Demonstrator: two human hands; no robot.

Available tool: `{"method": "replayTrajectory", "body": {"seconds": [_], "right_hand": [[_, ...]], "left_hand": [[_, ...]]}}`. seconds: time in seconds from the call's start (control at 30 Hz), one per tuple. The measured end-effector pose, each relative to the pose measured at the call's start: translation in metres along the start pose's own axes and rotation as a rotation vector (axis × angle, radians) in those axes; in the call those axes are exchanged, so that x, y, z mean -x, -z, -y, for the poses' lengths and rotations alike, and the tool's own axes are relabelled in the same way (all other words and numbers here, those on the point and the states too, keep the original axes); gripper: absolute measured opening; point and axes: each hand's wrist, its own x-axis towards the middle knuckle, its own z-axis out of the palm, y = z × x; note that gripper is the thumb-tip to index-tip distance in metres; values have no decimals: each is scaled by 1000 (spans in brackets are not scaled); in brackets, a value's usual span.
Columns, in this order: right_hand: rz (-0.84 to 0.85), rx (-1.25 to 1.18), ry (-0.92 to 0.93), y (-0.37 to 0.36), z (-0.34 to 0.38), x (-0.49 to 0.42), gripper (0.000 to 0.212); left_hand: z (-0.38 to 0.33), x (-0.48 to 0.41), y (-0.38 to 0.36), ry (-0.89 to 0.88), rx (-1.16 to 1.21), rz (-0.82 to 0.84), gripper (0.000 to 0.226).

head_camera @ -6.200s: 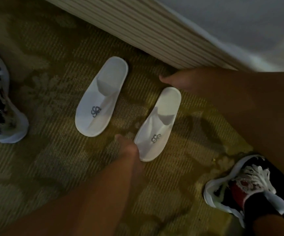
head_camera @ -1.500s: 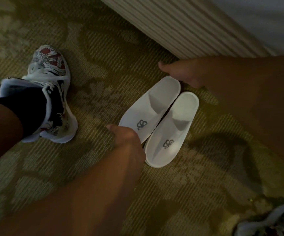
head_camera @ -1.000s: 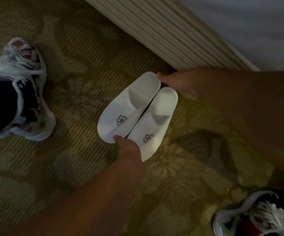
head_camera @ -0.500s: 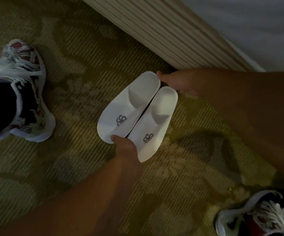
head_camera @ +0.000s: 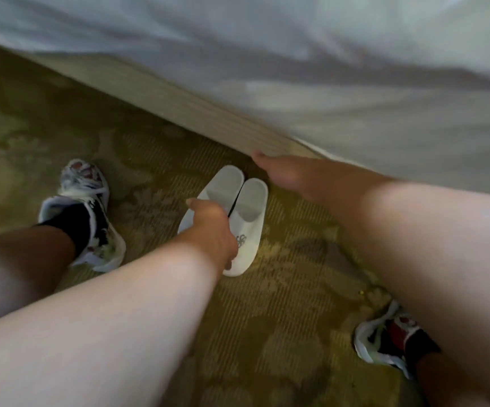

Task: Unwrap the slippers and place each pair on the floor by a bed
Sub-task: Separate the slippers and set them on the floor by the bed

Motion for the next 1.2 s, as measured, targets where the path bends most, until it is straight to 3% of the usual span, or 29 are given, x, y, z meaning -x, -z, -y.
{"method": "replayTrajectory", "body": {"seconds": [0.13,0.3,0.53,0.67,0.83,0.93,1.1,1.2], "right_hand": [[-108,-122,64,16,3,74,72],[-229,-88,57,46,17,181,86],[-391,-129,244,85,15,332,65],[-475,-264,319,96,-6,406,69],[-651,-314,352,111,-39,496,92],[-812,-365,403,117,-67,540,88],[-1019,-369,409,111,-118,597,86],[-1115,-349,353,107,-151,625,86]], "left_hand": [[-19,90,6,41,-16,55,76],[-16,183,15,-239,-171,157,79],[3,318,27,-587,-286,322,83],[33,387,30,-760,-305,462,76],[85,467,39,-948,-455,461,77],[115,504,40,-1098,-566,512,77],[170,548,38,-1492,-776,553,76],[204,565,33,-1582,-824,613,80]]}}
